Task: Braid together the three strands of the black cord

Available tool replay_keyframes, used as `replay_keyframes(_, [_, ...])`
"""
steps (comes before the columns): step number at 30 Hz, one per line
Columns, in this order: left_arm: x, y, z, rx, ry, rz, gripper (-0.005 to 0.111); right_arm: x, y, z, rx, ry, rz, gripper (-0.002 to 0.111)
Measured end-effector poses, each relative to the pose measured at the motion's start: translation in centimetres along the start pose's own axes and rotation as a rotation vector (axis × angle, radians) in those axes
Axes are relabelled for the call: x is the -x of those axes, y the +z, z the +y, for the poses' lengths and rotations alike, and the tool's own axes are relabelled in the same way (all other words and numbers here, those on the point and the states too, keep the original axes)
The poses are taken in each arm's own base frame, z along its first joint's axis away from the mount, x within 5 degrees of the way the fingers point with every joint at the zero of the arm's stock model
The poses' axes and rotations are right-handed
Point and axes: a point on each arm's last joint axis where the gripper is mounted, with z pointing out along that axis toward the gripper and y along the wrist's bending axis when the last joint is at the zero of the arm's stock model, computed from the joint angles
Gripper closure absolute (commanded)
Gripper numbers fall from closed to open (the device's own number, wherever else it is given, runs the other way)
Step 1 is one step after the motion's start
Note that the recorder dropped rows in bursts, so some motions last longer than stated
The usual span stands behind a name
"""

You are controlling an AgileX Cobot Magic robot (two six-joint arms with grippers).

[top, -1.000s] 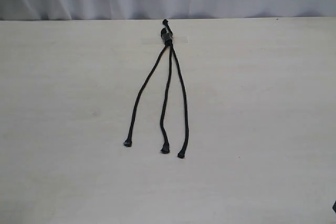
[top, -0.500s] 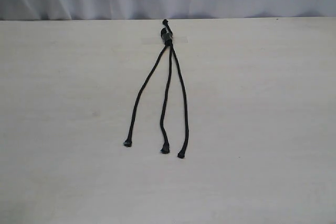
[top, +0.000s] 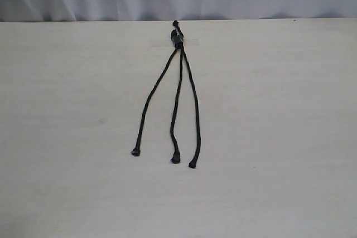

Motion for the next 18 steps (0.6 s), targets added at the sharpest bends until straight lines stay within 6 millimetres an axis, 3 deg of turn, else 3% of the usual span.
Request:
replay_keyframes(5, [0.0,0.0,0.0,0.0,0.0,0.0,0.107,-0.1,0.3,-0.4,-0.048,0.054,0.079,0.104])
replay_keyframes(8, [0.0,0.0,0.0,0.0,0.0,0.0,0.107,1.1,1.8,-0.2,-0.014,0.013,0.197,0.104])
replay_keyframes(12, [0.0,0.0,0.0,0.0,0.0,0.0,0.107,2.7,7.0,0.7,0.081,-0.013,0.5,0.104])
replay_keyframes(18, [0.0,0.0,0.0,0.0,0.0,0.0,0.107,-0.3,14.2,1.7,0.168,-0.001,0.898,0.104])
